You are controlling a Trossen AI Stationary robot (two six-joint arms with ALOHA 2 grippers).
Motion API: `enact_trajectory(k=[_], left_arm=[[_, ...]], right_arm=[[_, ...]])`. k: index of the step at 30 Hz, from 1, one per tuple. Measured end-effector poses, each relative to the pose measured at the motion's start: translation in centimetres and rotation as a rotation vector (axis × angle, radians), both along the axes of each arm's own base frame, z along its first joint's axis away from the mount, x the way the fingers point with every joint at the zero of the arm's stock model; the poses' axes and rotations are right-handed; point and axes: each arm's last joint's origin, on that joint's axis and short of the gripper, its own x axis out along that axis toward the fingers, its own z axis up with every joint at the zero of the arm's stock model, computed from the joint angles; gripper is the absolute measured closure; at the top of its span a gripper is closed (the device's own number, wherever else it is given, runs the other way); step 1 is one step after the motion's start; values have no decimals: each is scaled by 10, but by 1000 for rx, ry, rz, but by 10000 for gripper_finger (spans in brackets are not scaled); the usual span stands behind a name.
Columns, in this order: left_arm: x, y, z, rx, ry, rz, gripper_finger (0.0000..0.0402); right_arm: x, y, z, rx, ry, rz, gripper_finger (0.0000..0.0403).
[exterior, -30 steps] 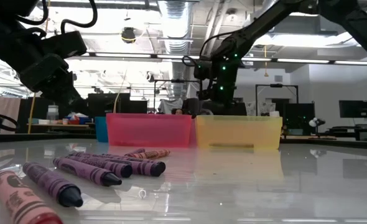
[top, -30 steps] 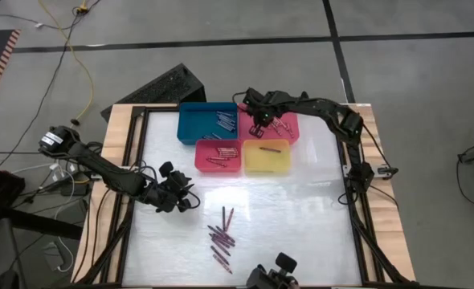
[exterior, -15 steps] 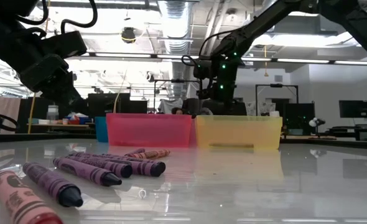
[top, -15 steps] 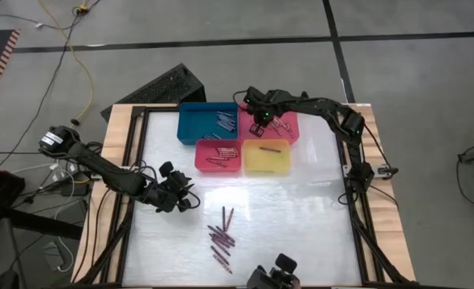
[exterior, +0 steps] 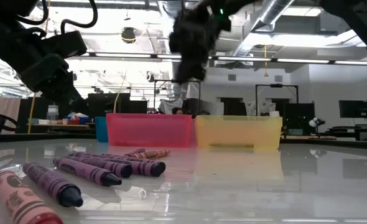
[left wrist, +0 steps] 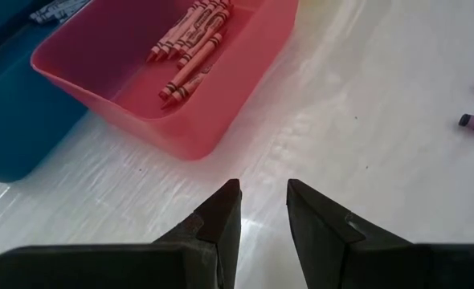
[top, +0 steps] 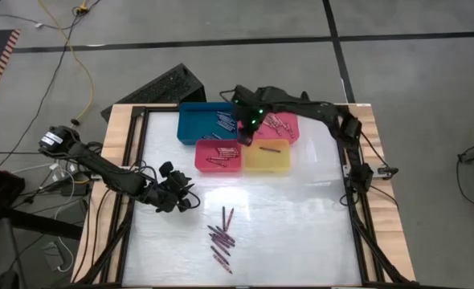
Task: Sort crayons
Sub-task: Put the red crayon into the red bin
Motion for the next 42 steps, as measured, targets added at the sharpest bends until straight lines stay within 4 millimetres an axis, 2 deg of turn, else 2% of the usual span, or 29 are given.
enact_trajectory(k=[3,6,12,16,23,27,28,31,37,42], left_arm=[[0,0,0,-2,-1,3,307],[0,0,0,-7,-3,5,307],[0,0,0,-9,-4,5,307],[0,0,0,-9,-4,5,307],[0,0,0,-16,-8,11,307],[0,0,0,-27,-12,8,307],[0,0,0,-28,-13,8,307],[0,0,0,-28,-10,8,307],[0,0,0,-29,-9,7,307],[0,0,0,-25,-2,6,307]], right_arm=[[18,34,17,77,-116,160,285],[32,77,23,80,-166,341,285],[44,161,18,-7,-183,719,285],[49,211,10,-110,-178,858,285],[55,276,-5,-295,-202,1022,284],[63,297,-27,-343,-194,1087,284],[66,300,-36,-354,-176,1103,284],[70,304,-45,-431,-162,1124,284],[81,295,-83,-438,-42,1113,284],[81,292,-104,-414,42,1132,284]])
